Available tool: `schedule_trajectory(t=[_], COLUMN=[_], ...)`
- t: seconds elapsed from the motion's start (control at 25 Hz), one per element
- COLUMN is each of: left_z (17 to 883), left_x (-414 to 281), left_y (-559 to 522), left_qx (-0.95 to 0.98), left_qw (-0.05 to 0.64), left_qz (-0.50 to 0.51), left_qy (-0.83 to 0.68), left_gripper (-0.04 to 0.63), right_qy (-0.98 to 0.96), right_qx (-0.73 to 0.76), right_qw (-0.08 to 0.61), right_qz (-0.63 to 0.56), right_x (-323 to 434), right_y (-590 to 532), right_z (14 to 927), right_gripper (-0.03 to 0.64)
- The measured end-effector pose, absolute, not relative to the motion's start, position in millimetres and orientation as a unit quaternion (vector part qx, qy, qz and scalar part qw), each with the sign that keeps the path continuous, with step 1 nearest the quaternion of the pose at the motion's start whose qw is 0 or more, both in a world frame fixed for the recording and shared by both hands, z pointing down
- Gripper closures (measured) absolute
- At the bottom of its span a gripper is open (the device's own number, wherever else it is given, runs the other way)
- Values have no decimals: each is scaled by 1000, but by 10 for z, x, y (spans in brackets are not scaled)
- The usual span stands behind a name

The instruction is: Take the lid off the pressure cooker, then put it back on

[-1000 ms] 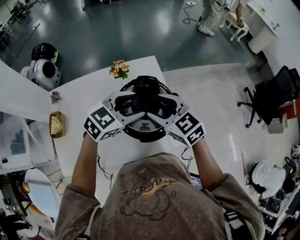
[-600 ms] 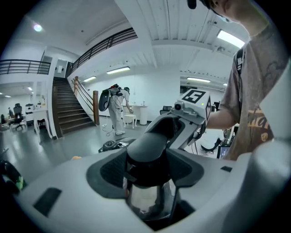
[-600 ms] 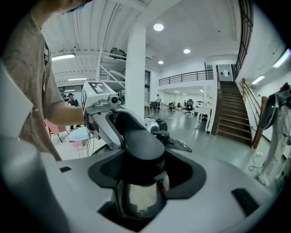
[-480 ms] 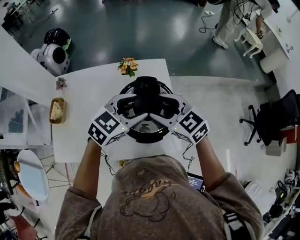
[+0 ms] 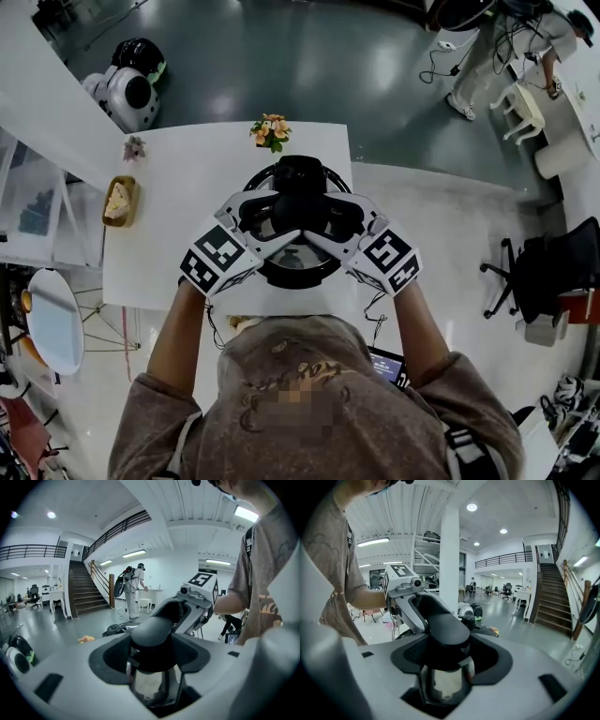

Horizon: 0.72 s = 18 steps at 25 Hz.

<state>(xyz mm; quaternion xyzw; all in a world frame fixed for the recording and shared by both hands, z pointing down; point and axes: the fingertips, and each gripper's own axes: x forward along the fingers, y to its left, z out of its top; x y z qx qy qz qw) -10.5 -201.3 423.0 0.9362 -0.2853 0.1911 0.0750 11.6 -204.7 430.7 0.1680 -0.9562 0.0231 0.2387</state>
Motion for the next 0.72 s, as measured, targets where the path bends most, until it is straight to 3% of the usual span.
schedule_trajectory(t=[0.28,0.72], left_z=[4193,4083], left_x=[-111,-507], left_y=[-1970,-1461], left_qx=[932,927], left_qw=[53,61], left_qz=[179,118], left_qy=[-310,-350], left_gripper=[328,328], right_qy=[-954,-935], right_qx=[192,316], right_qw=[230,146], right_qz=[8,65], right_x=[132,487], right_y=[-2015,-1756], right_z=[4285,4149], right_gripper=[349,374])
